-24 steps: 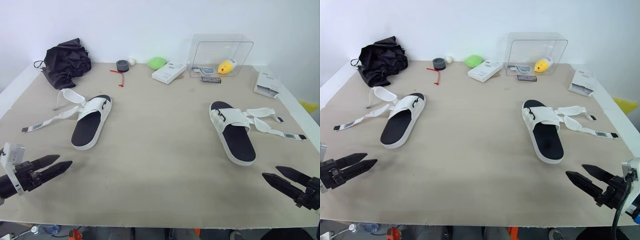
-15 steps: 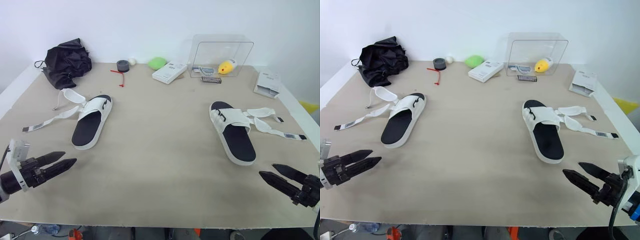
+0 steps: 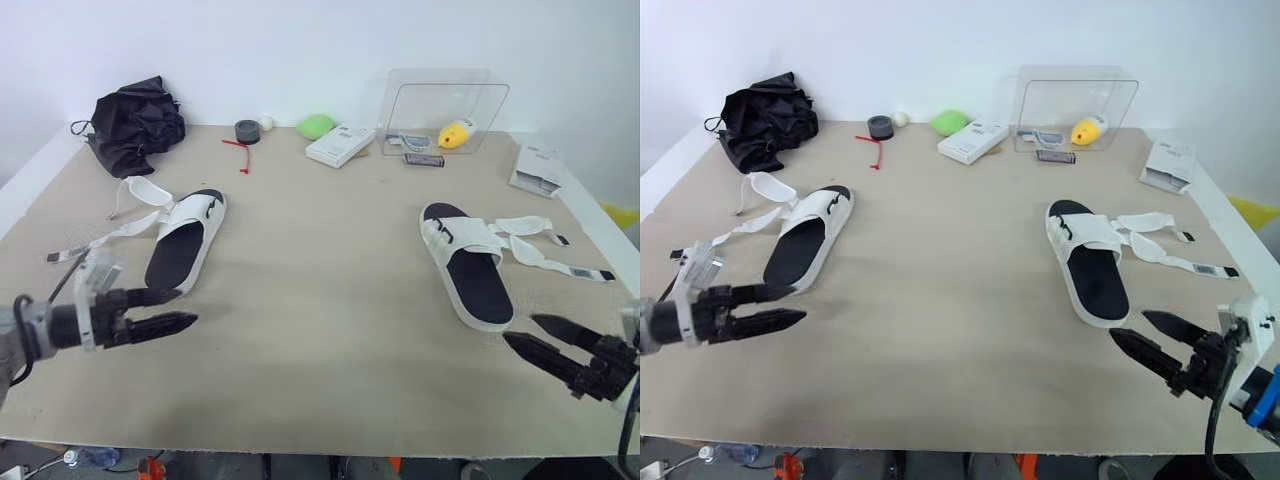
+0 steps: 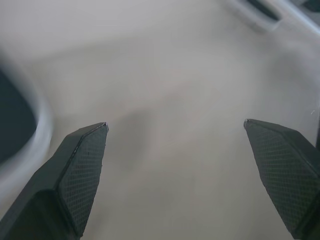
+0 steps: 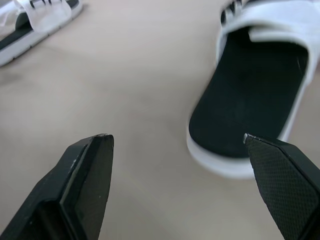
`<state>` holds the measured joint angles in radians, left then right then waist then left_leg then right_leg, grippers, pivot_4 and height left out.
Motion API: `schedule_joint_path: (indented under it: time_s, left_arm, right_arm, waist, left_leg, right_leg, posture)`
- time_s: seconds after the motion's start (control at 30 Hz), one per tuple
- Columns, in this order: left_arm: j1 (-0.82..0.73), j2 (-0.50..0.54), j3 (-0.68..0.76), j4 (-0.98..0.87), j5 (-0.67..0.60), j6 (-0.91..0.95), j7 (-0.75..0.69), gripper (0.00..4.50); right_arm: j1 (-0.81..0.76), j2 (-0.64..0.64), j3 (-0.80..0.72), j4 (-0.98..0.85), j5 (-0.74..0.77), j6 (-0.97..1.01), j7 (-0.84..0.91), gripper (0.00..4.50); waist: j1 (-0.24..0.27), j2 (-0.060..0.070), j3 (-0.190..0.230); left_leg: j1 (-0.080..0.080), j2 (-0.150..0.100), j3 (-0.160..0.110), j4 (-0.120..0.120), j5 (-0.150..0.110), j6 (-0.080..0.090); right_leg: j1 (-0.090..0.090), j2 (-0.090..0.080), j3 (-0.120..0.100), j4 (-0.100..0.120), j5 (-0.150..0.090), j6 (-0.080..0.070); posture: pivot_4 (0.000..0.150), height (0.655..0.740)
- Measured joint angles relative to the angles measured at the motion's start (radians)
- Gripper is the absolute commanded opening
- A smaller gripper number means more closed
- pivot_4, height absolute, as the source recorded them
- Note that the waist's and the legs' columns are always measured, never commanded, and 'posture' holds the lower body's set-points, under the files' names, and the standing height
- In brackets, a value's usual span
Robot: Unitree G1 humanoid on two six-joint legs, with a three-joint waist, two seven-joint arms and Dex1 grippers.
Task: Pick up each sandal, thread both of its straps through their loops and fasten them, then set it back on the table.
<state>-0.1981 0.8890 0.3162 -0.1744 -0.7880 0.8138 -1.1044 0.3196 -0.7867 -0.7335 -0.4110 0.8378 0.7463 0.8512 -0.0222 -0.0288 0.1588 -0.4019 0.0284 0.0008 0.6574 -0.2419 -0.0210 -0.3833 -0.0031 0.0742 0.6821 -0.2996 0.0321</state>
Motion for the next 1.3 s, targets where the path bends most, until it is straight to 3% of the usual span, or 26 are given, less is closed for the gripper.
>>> schedule_joint_path:
  time_s: [0.23, 0.33, 0.53, 0.8, 1.23, 1.3]
  left_arm:
    - [-0.183, -0.103, -0.123, -0.061, 0.005, -0.047, 0.038, 4.50]
    - [-0.224, -0.142, -0.197, -0.061, 0.043, -0.087, 0.038, 4.50]
    - [-0.323, -0.201, -0.303, -0.022, 0.109, -0.155, 0.006, 4.50]
    - [-0.382, -0.258, -0.326, 0.073, 0.139, -0.207, -0.015, 4.50]
    - [-0.363, -0.280, -0.382, 0.203, 0.248, -0.314, -0.082, 4.50]
    - [-0.363, -0.280, -0.382, 0.203, 0.250, -0.315, -0.081, 4.50]
  right_arm:
    - [-0.232, 0.064, 0.210, -0.053, -0.101, 0.033, -0.296, 4.45]
    - [-0.323, 0.116, 0.333, -0.005, -0.190, 0.031, -0.396, 4.45]
    - [-0.502, 0.175, 0.437, 0.181, -0.336, 0.007, -0.519, 4.45]
    - [-0.660, 0.206, 0.577, 0.382, -0.503, -0.110, -0.540, 4.45]
    - [-0.846, 0.293, 0.632, 0.695, -0.649, -0.333, -0.533, 4.45]
    - [-0.860, 0.298, 0.634, 0.742, -0.659, -0.384, -0.530, 3.67]
  waist:
    - [-0.009, 0.000, 0.000]
    - [-0.007, 0.000, 0.000]
    - [-0.006, 0.000, 0.000]
    - [-0.009, 0.000, 0.000]
    - [-0.024, 0.000, 0.000]
    - [-0.025, 0.000, 0.000]
  left_leg:
    - [-0.002, -0.002, 0.001, 0.000, 0.000, 0.000]
    - [-0.005, -0.002, 0.001, 0.000, 0.000, -0.001]
    - [-0.006, -0.003, 0.001, 0.000, 0.000, 0.000]
    - [-0.006, -0.003, 0.001, 0.000, 0.000, 0.000]
    - [-0.005, -0.001, 0.001, 0.000, 0.001, 0.000]
    - [-0.005, -0.001, 0.001, 0.001, 0.001, 0.000]
  right_leg:
    - [-0.002, 0.000, 0.002, 0.000, 0.001, 0.000]
    - [-0.005, 0.000, 0.002, 0.000, 0.001, 0.000]
    - [-0.006, -0.001, 0.002, 0.000, 0.002, 0.000]
    - [-0.007, 0.000, 0.002, 0.001, 0.003, -0.001]
    - [-0.006, 0.000, 0.001, 0.002, 0.005, -0.003]
    - [-0.005, 0.000, 0.001, 0.002, 0.006, -0.002]
  posture:
    - [0.150, 0.7400]
    - [0.150, 0.7400]
    - [0.150, 0.7400]
    - [0.150, 0.7400]
    - [0.150, 0.7400]
    - [0.150, 0.7400]
